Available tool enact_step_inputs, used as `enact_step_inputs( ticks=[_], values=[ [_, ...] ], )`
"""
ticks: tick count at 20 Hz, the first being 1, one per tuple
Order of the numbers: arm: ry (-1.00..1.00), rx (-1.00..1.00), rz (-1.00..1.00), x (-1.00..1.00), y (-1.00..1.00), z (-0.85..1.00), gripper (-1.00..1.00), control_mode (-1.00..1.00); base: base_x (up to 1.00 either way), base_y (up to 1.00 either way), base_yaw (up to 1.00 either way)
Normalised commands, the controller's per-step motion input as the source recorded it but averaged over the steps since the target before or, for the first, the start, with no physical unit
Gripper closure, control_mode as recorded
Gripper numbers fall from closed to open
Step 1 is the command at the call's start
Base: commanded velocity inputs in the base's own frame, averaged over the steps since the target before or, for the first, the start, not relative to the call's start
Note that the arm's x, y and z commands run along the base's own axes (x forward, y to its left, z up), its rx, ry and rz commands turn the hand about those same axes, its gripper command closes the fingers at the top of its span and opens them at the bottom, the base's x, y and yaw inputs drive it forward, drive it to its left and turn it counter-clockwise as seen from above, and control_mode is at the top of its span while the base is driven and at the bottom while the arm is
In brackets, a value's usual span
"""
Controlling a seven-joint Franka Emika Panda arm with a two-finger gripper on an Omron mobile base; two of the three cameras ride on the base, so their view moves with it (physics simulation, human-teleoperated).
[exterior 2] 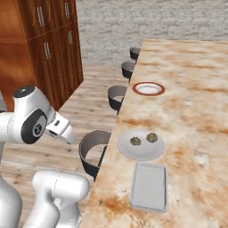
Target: Place two dumplings into each of the tupperware containers and then place the containers in the fridge.
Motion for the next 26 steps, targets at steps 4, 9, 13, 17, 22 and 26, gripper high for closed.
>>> enact_step_inputs(
  ticks=[4,9,13,17,22,26],
  values=[
    [0.15,0.06,-0.3,0.78,-0.78,-0.01,-1.0,-1.0,0.0,0.0,0.0],
    [0.21,0.09,-0.3,0.82,-0.8,-0.04,-1.0,-1.0,0.0,0.0,0.0],
    [0.18,0.01,-0.35,0.8,-0.48,-0.17,-1.0,-1.0,0.0,0.0,0.0],
    [0.12,0.01,-0.33,0.74,-0.57,-0.29,-1.0,-1.0,0.0,0.0,0.0],
    [0.02,0.08,-0.26,0.23,-0.54,-0.46,-1.0,-1.0,0.0,0.0,0.0],
    [-0.06,0.14,-0.08,0.0,-0.26,-0.33,-1.0,-1.0,0.0,0.0,0.0]
  ],
)
